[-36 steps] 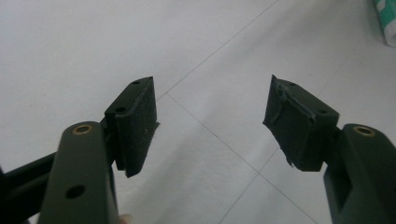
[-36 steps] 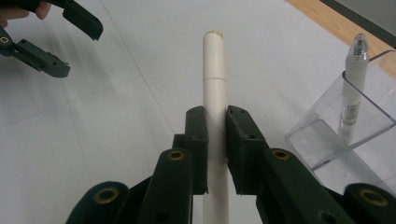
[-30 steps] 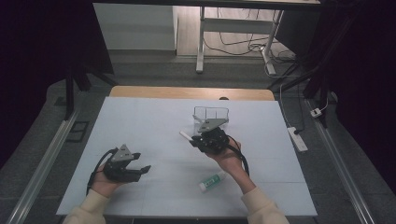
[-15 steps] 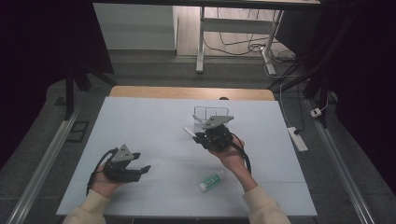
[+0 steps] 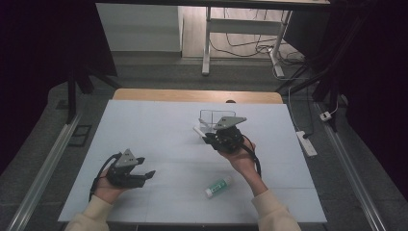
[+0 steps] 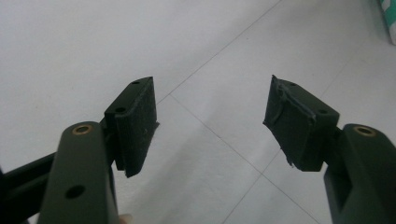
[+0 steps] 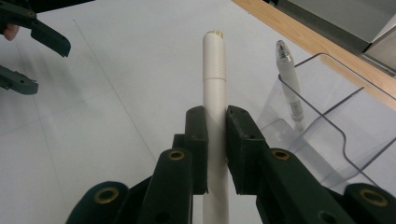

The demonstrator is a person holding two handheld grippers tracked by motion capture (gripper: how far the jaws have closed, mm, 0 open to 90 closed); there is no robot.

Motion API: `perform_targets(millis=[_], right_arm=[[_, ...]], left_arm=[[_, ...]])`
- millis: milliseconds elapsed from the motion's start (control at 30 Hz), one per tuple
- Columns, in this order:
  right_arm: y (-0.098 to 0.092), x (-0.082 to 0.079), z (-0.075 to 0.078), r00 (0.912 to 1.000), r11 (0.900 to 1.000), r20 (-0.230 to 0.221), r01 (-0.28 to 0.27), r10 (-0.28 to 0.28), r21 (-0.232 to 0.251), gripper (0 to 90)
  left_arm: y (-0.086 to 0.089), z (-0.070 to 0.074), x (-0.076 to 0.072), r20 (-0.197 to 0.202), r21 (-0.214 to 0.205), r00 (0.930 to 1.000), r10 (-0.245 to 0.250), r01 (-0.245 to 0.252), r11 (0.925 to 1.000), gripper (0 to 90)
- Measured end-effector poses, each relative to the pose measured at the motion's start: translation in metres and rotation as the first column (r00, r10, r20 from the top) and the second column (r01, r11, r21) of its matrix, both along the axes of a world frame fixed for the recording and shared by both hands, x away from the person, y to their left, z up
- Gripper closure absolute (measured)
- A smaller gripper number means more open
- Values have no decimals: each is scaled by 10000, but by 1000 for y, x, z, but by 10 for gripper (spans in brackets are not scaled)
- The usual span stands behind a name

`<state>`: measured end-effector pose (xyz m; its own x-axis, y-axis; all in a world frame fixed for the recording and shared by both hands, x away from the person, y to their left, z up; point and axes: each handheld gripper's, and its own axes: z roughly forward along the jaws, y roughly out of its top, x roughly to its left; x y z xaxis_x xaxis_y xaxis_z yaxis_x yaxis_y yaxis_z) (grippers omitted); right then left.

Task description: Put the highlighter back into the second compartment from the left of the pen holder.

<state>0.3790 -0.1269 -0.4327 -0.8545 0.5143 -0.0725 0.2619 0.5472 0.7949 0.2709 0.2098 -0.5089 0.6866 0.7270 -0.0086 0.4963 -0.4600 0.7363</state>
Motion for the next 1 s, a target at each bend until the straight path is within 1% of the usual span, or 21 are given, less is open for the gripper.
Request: perform_targets(millis=[433,700,800,867,933,1000], right_arm=[[-8,10,-1,9994,9994,1,335,-335,131,785],[-15,16,4,9983,9971,163,557,-566,509,785],[-20,18,8,9968,9944,274,730,-753,766,785],[-25,21,11,9951,9925,357,885,-918,849,785],[-31,24,14,9934,9897,378,1045,-1086,983,785],[-35,27,16,9919,9865,298,1193,-1234,1121,785]], left_arm=[[0,1,0,17,-41,10000,-5,5,10000,337],[1,2,-1,62,-59,10000,27,-27,10000,337],[1,2,-1,77,-111,10000,30,-29,9999,337],[2,3,-1,90,-140,10000,32,-31,9999,337],[2,3,0,87,-181,9999,56,-54,9998,337],[3,4,-1,97,-201,9999,48,-46,9998,337]])
